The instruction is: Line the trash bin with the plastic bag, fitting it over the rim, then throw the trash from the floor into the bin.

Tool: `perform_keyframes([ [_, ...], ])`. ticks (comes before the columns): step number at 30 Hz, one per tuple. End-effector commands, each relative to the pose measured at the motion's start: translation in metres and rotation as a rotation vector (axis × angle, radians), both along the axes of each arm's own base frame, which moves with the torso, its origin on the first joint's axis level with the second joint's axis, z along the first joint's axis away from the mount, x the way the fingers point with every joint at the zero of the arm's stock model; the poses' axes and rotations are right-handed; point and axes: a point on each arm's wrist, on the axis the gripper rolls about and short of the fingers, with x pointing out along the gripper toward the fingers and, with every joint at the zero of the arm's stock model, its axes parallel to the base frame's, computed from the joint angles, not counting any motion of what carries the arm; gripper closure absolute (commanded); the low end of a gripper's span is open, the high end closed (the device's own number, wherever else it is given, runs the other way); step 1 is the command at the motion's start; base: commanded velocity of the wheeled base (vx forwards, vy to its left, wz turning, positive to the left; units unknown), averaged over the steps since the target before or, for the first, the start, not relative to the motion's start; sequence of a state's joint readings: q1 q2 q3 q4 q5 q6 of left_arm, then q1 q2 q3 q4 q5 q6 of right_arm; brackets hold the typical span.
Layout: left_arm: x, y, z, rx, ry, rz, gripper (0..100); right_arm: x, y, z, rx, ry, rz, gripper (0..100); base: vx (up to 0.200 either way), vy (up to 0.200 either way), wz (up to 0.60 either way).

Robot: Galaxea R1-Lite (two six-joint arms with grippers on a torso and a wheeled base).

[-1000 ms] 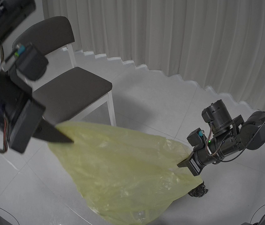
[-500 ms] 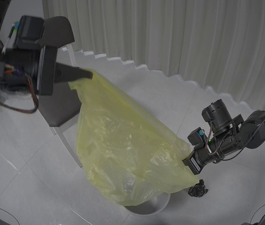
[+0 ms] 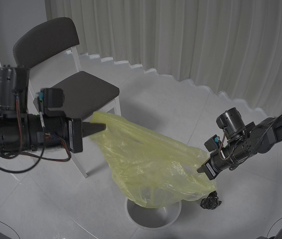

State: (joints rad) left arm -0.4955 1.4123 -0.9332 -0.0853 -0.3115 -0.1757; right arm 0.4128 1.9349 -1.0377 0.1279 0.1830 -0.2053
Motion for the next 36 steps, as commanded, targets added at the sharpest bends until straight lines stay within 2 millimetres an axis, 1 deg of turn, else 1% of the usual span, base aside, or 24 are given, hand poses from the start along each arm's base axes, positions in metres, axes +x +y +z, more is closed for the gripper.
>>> perform_keyframes([
  [1, 0.020, -0.002, -0.040, 0.031, 0.148, 0.004, 100, 0.012, -0.001, -0.025, -0.032, 0.061, -0.016, 100, 0.000, 0.000, 0.00],
  [5, 0.023, -0.002, -0.064, 0.052, 0.216, -0.008, 100, 0.015, 0.003, -0.043, -0.050, 0.095, -0.010, 100, 0.000, 0.000, 0.00],
  [9, 0.034, -0.005, -0.095, 0.037, 0.229, -0.007, 100, 0.020, 0.006, -0.060, -0.063, 0.120, -0.008, 100, 0.000, 0.000, 0.00],
  [13, 0.041, -0.008, -0.117, 0.026, 0.225, -0.017, 100, 0.025, 0.009, -0.074, -0.072, 0.139, -0.005, 100, 0.000, 0.000, 0.00],
  [15, 0.045, -0.010, -0.129, 0.031, 0.253, -0.020, 100, 0.027, 0.010, -0.083, -0.082, 0.159, -0.005, 100, 0.000, 0.000, 0.00],
  [17, 0.048, -0.012, -0.137, 0.028, 0.284, -0.031, 100, 0.028, 0.010, -0.090, -0.088, 0.173, -0.005, 100, 0.000, 0.000, 0.00],
  [20, 0.058, -0.018, -0.155, 0.021, 0.339, -0.053, 100, 0.031, 0.009, -0.103, -0.096, 0.191, -0.011, 100, 0.000, 0.000, 0.00],
  [23, 0.066, -0.022, -0.173, 0.022, 0.346, -0.053, 100, 0.034, 0.009, -0.115, -0.097, 0.196, -0.016, 100, 0.000, 0.000, 0.00],
  [25, 0.071, -0.023, -0.182, 0.017, 0.339, -0.051, 100, 0.036, 0.009, -0.121, -0.096, 0.193, -0.017, 100, 0.000, 0.000, 0.00],
  [27, 0.073, -0.023, -0.186, 0.015, 0.334, -0.047, 100, 0.038, 0.009, -0.124, -0.094, 0.190, -0.019, 100, 0.000, 0.000, 0.00],
  [30, 0.079, -0.016, -0.192, -0.003, 0.345, -0.016, 100, 0.044, 0.012, -0.127, -0.090, 0.182, -0.015, 100, 0.000, 0.000, 0.00],
  [34, 0.083, -0.008, -0.204, -0.010, 0.393, -0.015, 100, 0.042, 0.018, -0.126, -0.090, 0.177, 0.001, 100, 0.000, 0.000, 0.00],
  [36, 0.085, -0.010, -0.214, -0.006, 0.423, -0.027, 100, 0.040, 0.016, -0.127, -0.094, 0.188, 0.000, 100, 0.000, 0.000, 0.00],
])
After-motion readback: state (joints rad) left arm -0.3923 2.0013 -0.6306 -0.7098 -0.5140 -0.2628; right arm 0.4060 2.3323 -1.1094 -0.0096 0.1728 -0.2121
